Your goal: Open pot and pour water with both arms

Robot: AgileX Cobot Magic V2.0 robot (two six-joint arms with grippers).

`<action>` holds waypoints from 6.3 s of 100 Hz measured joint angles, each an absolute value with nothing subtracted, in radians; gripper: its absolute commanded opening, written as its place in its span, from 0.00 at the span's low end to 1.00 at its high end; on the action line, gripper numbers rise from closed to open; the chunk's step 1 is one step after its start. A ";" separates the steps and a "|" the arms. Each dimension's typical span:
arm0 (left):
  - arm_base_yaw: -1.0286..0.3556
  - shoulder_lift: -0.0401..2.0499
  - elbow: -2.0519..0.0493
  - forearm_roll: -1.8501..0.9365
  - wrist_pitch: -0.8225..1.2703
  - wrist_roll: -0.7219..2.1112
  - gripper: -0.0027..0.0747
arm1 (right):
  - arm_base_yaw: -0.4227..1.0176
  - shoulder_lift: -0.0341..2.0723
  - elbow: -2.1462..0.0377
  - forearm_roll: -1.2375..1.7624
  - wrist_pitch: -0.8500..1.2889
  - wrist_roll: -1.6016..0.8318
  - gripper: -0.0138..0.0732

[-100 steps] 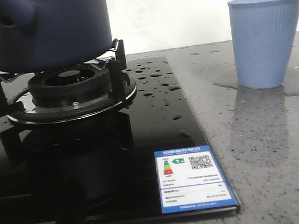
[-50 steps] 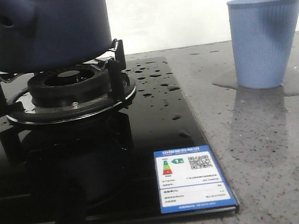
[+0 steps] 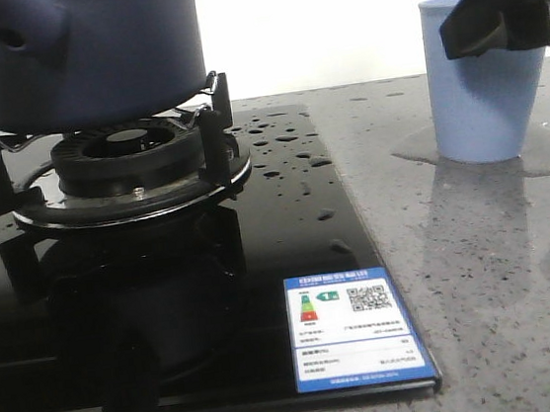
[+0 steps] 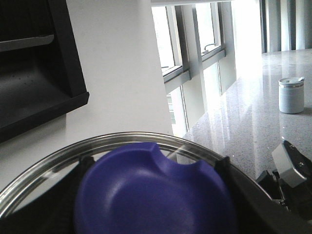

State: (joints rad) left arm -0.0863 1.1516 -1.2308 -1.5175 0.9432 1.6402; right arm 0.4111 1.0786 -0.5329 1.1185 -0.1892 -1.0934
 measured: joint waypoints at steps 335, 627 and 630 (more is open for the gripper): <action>-0.088 1.028 -1.231 -1.509 0.713 1.433 0.31 | 0.713 1.728 -1.612 -0.993 0.285 -0.293 0.57; -0.170 1.167 -1.130 -1.364 0.721 1.431 0.31 | 0.167 1.197 -0.549 -0.855 -0.349 0.702 0.82; -0.170 1.167 -1.130 -1.364 0.723 1.431 0.31 | 0.167 1.197 -0.549 -0.854 -0.350 0.703 0.85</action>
